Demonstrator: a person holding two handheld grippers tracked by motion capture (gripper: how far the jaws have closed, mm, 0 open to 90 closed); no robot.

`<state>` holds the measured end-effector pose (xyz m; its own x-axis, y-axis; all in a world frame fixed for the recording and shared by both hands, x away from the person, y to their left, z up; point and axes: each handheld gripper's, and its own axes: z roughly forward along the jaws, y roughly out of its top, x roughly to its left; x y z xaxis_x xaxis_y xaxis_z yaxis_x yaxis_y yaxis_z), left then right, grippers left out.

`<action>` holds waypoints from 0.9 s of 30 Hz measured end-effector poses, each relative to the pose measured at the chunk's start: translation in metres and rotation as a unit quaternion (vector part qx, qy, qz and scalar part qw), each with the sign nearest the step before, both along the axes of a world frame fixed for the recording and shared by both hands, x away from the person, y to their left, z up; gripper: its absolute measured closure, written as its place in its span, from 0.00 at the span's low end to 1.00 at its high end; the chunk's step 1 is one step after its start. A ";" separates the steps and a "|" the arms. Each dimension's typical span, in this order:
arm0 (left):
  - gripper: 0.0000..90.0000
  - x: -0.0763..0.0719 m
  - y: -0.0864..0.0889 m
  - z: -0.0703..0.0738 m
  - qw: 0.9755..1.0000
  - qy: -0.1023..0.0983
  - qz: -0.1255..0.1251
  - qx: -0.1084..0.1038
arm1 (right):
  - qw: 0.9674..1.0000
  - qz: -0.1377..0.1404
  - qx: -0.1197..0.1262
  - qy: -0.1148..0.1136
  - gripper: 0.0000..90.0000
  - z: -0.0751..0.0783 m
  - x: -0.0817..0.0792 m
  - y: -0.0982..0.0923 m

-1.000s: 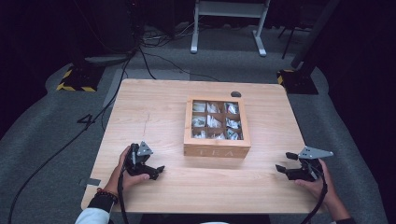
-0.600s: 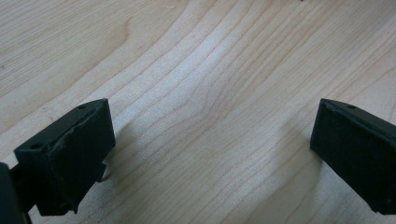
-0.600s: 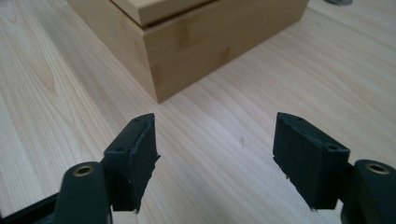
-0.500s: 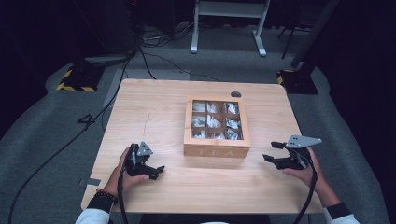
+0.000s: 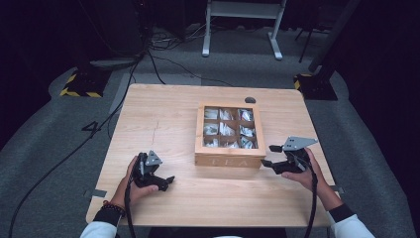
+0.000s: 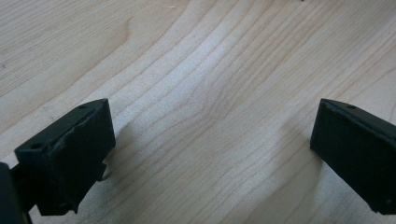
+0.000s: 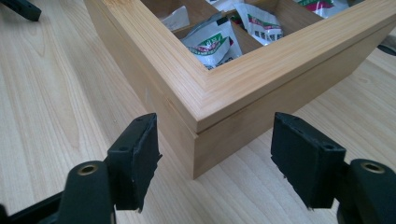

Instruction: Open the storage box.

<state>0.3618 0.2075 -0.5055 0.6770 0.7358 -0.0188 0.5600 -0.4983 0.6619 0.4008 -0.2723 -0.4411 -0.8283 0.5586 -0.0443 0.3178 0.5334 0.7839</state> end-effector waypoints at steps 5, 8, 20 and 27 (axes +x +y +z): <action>0.00 0.000 0.000 0.000 1.000 0.000 0.002 0.000 | 1.000 -0.013 -0.006 0.004 0.39 -0.003 0.004 0.006; 0.00 0.000 0.000 0.000 1.000 0.000 0.002 0.000 | 1.000 -0.019 -0.006 0.008 0.39 -0.004 0.006 0.007; 0.00 0.000 0.000 0.000 1.000 0.000 0.003 0.001 | 0.999 -0.017 0.015 0.027 0.38 -0.005 0.013 0.015; 0.00 0.000 -0.001 0.000 1.000 0.000 0.003 0.000 | 0.999 -0.023 0.023 0.023 0.38 -0.001 0.012 0.015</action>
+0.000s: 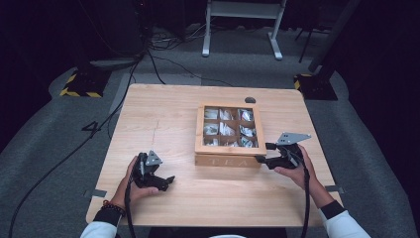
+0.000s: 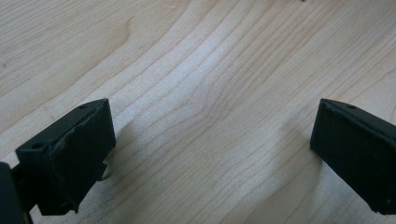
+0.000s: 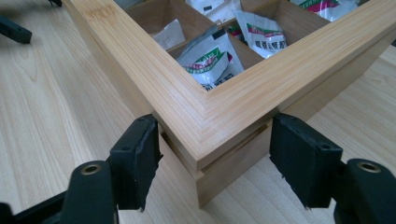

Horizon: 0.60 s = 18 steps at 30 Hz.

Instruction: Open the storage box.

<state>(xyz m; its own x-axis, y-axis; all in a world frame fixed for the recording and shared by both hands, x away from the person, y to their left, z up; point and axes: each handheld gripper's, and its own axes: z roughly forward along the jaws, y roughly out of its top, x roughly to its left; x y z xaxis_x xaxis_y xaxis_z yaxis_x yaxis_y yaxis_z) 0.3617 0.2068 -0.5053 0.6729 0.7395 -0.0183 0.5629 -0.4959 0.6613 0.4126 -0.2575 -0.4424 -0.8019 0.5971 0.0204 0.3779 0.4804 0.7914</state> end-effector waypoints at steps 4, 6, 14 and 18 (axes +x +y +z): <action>0.05 0.002 -0.001 0.003 1.000 0.004 -0.006 -0.001 | 1.000 -0.003 0.007 -0.003 0.38 0.002 0.000 0.000; 0.20 0.004 0.000 0.007 1.000 0.003 -0.019 -0.012 | 1.000 -0.005 0.009 -0.004 0.38 0.004 0.000 0.000; 0.20 0.015 -0.013 0.031 0.998 -0.038 -0.042 -0.032 | 0.999 -0.018 0.033 -0.009 0.38 0.014 0.003 -0.001; 0.19 0.022 -0.025 0.048 0.995 -0.065 -0.050 -0.047 | 0.999 -0.022 0.035 -0.011 0.38 0.018 0.004 -0.001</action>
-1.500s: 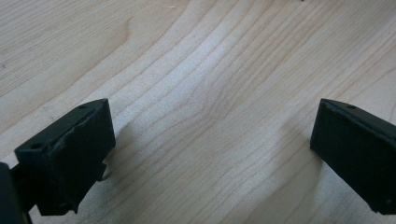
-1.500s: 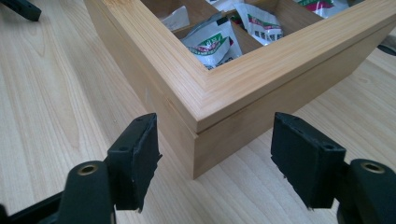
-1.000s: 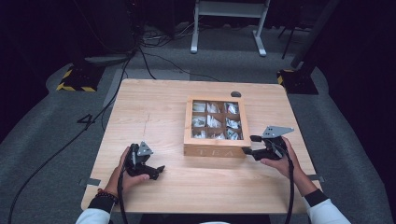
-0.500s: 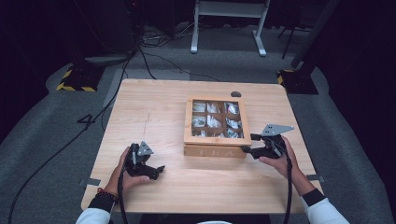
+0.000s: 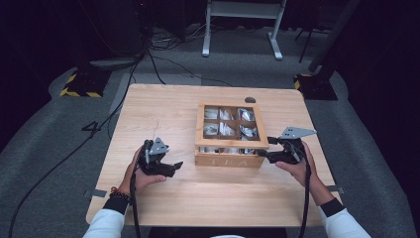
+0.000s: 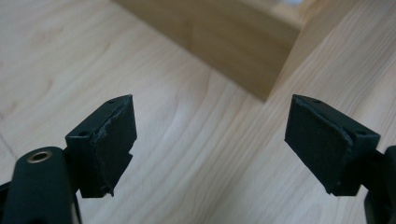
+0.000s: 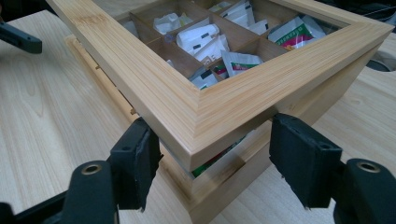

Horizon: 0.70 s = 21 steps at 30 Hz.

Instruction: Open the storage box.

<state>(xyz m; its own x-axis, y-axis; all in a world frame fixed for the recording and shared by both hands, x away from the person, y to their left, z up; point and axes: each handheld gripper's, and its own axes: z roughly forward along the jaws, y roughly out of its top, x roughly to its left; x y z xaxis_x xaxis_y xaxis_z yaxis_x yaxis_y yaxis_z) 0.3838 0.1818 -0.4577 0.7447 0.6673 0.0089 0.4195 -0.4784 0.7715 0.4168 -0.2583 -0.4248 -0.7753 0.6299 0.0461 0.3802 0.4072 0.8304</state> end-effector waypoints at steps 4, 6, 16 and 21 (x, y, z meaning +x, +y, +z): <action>0.19 0.007 -0.016 0.014 1.000 -0.025 -0.011 -0.007 | 1.000 -0.007 0.004 -0.004 0.38 0.002 0.001 0.001; 0.19 0.011 -0.025 0.019 0.999 -0.031 -0.028 -0.013 | 1.000 -0.008 0.004 -0.006 0.38 0.003 0.002 0.002; 0.20 0.027 -0.051 0.036 0.997 -0.070 -0.038 -0.023 | 1.000 -0.013 0.015 -0.003 0.38 0.008 0.007 0.001; 0.20 0.038 -0.052 0.042 0.995 -0.083 -0.032 -0.036 | 1.000 -0.017 0.007 -0.005 0.38 0.010 0.008 0.004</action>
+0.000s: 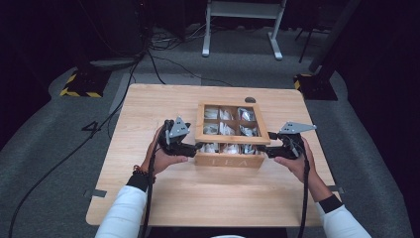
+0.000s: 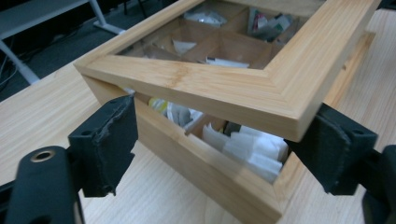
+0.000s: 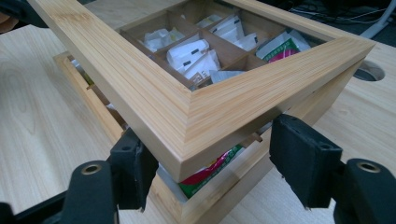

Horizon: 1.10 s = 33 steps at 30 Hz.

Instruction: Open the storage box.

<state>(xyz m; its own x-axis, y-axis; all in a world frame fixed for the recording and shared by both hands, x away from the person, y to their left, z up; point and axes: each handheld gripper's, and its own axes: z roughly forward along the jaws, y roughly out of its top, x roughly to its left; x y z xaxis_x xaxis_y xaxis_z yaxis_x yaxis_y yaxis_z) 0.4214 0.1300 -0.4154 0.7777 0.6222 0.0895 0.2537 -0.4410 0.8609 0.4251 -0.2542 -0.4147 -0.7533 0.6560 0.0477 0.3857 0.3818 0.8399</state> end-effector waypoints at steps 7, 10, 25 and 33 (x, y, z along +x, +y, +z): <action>0.20 0.006 -0.002 0.010 1.000 -0.024 -0.008 -0.006 | 1.000 -0.006 0.012 -0.009 0.38 0.005 0.003 0.002; 0.20 0.008 -0.005 0.016 0.999 -0.031 -0.014 -0.003 | 1.000 0.001 0.015 -0.017 0.39 0.008 0.000 0.002; 0.29 0.017 -0.014 0.036 0.998 -0.048 -0.040 -0.019 | 0.998 0.019 -0.042 -0.032 0.37 -0.012 -0.029 -0.043; 0.43 0.021 -0.017 0.046 0.997 -0.055 -0.058 -0.015 | 0.999 -0.003 -0.033 0.016 0.38 -0.039 -0.033 -0.070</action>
